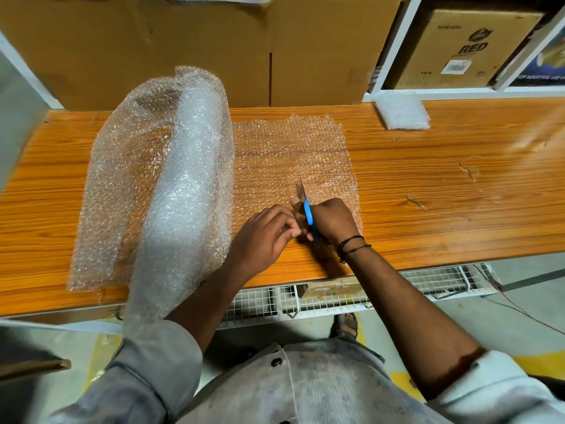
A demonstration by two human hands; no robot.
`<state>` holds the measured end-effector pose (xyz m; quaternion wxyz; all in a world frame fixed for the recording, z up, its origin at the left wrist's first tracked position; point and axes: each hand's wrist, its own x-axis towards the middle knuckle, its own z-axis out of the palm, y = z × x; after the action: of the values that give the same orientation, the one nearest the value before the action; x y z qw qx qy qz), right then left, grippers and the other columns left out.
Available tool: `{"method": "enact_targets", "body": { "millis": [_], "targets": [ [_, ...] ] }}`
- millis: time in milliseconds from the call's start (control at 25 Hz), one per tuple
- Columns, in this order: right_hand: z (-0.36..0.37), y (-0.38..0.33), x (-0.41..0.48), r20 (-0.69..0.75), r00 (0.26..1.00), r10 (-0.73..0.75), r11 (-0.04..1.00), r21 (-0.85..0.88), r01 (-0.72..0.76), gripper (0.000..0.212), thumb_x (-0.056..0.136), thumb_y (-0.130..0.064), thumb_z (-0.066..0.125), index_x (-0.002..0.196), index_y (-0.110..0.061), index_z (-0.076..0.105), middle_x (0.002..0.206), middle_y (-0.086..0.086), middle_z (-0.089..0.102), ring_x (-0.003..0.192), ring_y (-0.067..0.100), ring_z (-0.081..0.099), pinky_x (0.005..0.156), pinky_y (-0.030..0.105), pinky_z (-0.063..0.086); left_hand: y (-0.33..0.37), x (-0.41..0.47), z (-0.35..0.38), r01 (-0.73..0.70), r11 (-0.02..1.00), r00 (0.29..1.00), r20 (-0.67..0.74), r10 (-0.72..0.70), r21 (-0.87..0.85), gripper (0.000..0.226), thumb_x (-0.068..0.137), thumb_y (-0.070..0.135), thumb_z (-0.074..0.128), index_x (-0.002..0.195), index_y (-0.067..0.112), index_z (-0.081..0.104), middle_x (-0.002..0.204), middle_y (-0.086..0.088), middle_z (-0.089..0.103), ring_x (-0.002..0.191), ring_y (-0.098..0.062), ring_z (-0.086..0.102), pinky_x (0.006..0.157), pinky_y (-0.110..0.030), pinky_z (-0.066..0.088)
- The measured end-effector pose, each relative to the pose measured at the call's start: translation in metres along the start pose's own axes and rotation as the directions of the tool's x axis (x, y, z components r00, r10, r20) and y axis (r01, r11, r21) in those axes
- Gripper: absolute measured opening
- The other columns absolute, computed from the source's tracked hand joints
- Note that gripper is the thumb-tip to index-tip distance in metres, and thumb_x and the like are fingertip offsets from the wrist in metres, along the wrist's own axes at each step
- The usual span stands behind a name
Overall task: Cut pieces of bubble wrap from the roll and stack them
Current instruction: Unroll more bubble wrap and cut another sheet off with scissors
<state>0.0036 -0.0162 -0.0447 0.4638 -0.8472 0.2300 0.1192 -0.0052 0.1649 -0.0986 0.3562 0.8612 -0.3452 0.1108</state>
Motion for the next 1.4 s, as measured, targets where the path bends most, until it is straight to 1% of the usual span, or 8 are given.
{"method": "enact_targets", "body": {
  "millis": [160, 360, 520, 760, 880, 1040, 1240, 1400],
  "targets": [
    [0.002, 0.0, 0.013, -0.043, 0.999, -0.001, 0.999, -0.04, -0.001, 0.052, 0.087, -0.046, 0.074, 0.078, 0.005, 0.076, 0.061, 0.011, 0.067, 0.051, 0.022, 0.055, 0.053, 0.031, 0.043, 0.0, 0.0, 0.0, -0.001, 1.0, 1.0, 0.005, 0.001, -0.006, 0.007, 0.101, 0.024, 0.064, 0.102, 0.017, 0.065, 0.11, 0.004, 0.06, 0.102, -0.016, 0.059, 0.084, -0.037, 0.048],
    [0.001, -0.005, 0.014, -0.043, 0.999, 0.002, 1.0, 0.027, -0.001, 0.056, 0.083, -0.057, 0.077, 0.069, -0.003, 0.074, 0.054, 0.008, 0.066, 0.046, 0.018, 0.054, 0.048, 0.023, 0.038, 0.001, 0.0, 0.0, 0.006, 1.0, 1.0, 0.004, -0.006, -0.01, 0.016, 0.102, 0.03, 0.057, 0.102, 0.016, 0.065, 0.11, 0.004, 0.06, 0.102, -0.017, 0.06, 0.085, -0.038, 0.049],
    [0.001, -0.006, 0.022, -0.061, 0.998, -0.013, 0.999, -0.048, 0.01, 0.044, 0.091, -0.038, 0.074, 0.062, -0.006, 0.063, 0.056, 0.008, 0.06, 0.05, 0.022, 0.05, 0.048, 0.026, 0.035, 0.002, 0.0, -0.002, 0.011, 1.0, 1.0, -0.001, -0.011, -0.01, 0.016, 0.102, 0.03, 0.057, 0.102, 0.017, 0.064, 0.11, 0.004, 0.06, 0.101, -0.016, 0.06, 0.082, -0.036, 0.049],
    [0.0, -0.009, 0.025, -0.036, 0.999, 0.005, 0.999, 0.04, -0.003, 0.069, 0.072, -0.068, 0.08, 0.073, 0.001, 0.075, 0.066, 0.017, 0.074, 0.052, 0.023, 0.059, 0.057, 0.032, 0.046, 0.002, -0.001, -0.001, 0.01, 1.0, 1.0, 0.012, -0.01, 0.012, 0.016, 0.103, 0.031, 0.057, 0.102, 0.016, 0.063, 0.108, 0.005, 0.058, 0.096, -0.015, 0.058, 0.079, -0.037, 0.049],
    [-0.005, -0.012, 0.028, -0.019, 1.0, -0.013, 1.0, -0.004, 0.013, 0.06, 0.075, -0.063, 0.083, 0.062, -0.006, 0.07, 0.057, 0.012, 0.069, 0.047, 0.021, 0.057, 0.055, 0.031, 0.046, 0.002, -0.002, -0.001, 0.01, 1.0, 1.0, 0.018, -0.01, 0.005, 0.02, 0.104, 0.034, 0.055, 0.102, 0.017, 0.063, 0.108, 0.005, 0.058, 0.096, -0.016, 0.058, 0.08, -0.037, 0.049],
    [-0.008, -0.013, 0.033, 0.0, 1.0, -0.008, 1.0, -0.022, 0.008, 0.057, 0.076, -0.059, 0.085, 0.07, -0.003, 0.073, 0.059, 0.012, 0.068, 0.049, 0.022, 0.056, 0.057, 0.034, 0.047, 0.001, -0.002, 0.0, 0.01, 1.0, 1.0, 0.011, -0.01, -0.001, 0.023, 0.104, 0.037, 0.053, 0.102, 0.017, 0.063, 0.107, 0.006, 0.059, 0.097, -0.016, 0.058, 0.082, -0.039, 0.049],
    [-0.018, -0.018, 0.017, 0.169, 0.983, 0.068, 0.985, 0.148, -0.093, 0.049, 0.087, -0.048, 0.079, 0.072, -0.003, 0.07, 0.05, 0.005, 0.064, 0.031, 0.011, 0.046, 0.036, 0.017, 0.035, -0.004, 0.004, 0.0, 0.166, 0.986, 0.977, -0.137, -0.166, -0.013, 0.015, 0.101, 0.031, 0.059, 0.107, 0.021, 0.068, 0.112, 0.006, 0.063, 0.106, -0.02, 0.055, 0.086, -0.045, 0.048],
    [-0.024, -0.012, 0.01, 0.355, 0.934, 0.032, 0.937, 0.315, -0.152, 0.045, 0.093, -0.041, 0.075, 0.089, 0.003, 0.071, 0.073, 0.015, 0.071, 0.042, 0.014, 0.054, 0.039, 0.018, 0.04, -0.015, 0.045, -0.015, 0.309, 0.948, 0.942, -0.158, -0.295, 0.072, 0.017, 0.101, 0.037, 0.058, 0.107, 0.024, 0.068, 0.115, 0.006, 0.065, 0.111, -0.021, 0.051, 0.087, -0.04, 0.045]
  ]
}}
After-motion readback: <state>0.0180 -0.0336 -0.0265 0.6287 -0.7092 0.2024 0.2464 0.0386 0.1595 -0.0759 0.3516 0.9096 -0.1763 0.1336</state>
